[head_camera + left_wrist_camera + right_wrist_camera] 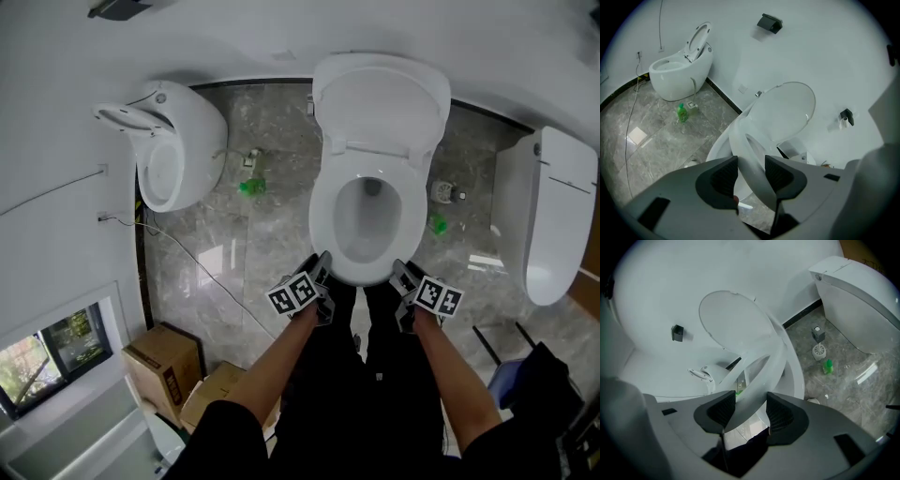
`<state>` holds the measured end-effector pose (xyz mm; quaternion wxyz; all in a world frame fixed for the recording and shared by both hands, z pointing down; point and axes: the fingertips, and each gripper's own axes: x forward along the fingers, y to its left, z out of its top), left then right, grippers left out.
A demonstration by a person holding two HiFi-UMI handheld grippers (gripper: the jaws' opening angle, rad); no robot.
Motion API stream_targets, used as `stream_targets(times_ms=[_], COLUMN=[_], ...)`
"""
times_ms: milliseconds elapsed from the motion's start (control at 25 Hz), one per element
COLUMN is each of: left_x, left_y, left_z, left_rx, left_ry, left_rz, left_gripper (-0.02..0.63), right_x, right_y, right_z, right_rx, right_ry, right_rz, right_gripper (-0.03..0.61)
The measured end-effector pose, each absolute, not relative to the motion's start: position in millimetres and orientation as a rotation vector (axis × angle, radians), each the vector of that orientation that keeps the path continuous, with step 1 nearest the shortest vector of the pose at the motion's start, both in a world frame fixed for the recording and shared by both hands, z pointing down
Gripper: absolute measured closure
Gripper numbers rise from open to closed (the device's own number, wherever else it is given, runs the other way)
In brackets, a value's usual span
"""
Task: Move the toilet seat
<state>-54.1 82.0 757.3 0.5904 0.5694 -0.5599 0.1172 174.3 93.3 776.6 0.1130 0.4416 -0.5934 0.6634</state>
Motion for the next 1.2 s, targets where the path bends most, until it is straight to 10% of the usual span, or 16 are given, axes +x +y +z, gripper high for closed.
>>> stream_targets(times_ms=[1200], left_x=[-49.5], left_y=[17.6], left_z=[688.9], left_rx=[1.281], left_ry=[-1.320], left_rz=[0.142], left_gripper=[0.414], right_x=[183.6], right_y=[31.8], right_z=[712.8], right_rx=[1.426], right_ry=[-1.692], right_rz=[2.059], right_gripper=[0.353])
